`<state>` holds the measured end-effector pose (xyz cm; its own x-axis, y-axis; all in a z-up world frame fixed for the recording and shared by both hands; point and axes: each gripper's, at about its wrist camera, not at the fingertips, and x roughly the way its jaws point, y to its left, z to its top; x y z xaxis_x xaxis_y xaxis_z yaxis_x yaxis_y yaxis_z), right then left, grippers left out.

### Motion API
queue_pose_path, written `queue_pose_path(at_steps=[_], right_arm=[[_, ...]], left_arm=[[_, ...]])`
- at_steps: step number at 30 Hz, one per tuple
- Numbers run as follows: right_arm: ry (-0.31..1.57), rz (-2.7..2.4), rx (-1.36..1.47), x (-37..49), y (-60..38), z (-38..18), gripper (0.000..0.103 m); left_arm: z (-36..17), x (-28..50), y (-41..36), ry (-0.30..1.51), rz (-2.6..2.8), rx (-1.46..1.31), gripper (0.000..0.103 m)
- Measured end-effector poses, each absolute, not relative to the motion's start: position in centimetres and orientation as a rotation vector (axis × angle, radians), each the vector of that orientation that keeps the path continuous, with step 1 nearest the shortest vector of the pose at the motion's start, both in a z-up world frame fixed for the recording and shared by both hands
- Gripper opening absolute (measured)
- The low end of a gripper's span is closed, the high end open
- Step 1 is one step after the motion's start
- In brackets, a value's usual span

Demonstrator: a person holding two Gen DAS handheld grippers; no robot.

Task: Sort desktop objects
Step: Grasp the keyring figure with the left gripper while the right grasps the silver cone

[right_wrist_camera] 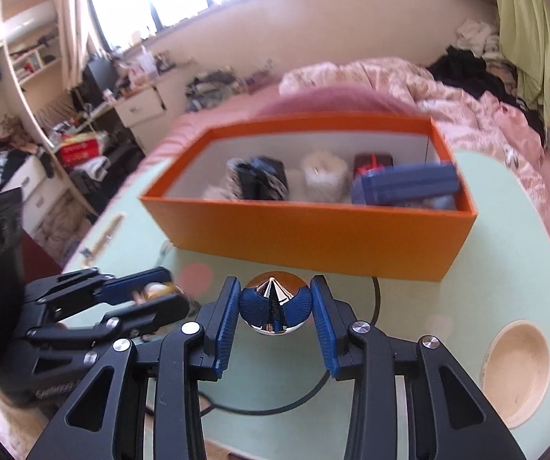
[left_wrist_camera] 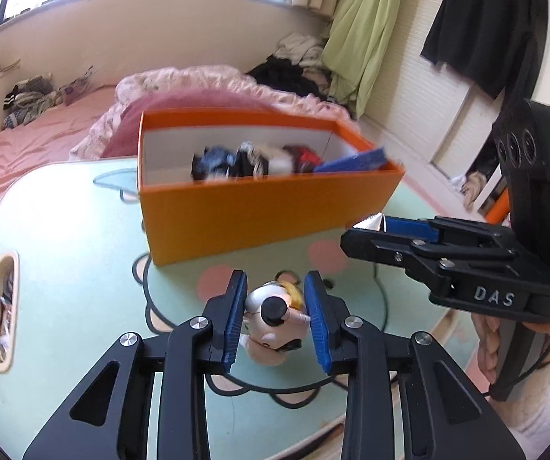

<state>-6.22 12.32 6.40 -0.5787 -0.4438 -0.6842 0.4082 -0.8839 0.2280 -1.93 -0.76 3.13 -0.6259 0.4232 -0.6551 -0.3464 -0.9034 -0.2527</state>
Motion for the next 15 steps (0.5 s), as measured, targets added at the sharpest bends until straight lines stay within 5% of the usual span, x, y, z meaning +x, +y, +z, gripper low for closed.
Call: queue_pose_path(at_steps=[9,11,13,15], right_arm=[[-0.058,-2.497,0.992,-6.2,12.9,8.7,0.036],[-0.071,-2.495,1.004,-6.2,13.3,8.1,0.036],[-0.082,-2.488,1.019,-6.2,13.5,7.6,0.036],[-0.095,-2.489,1.026,-6.2,13.7,7.2,0.036]], left_arm=[[4.7,-2.6,-1.0,-0.148,2.524,-1.019,0.026],[4.1,-2.4,-1.2,-0.157,2.536,-1.050,0.044],[3.7,-2.1,-1.3,-0.159,2.532,-1.078,0.074],[3.1,-1.8,-1.0,-0.127,2.524,-1.090,0.075]])
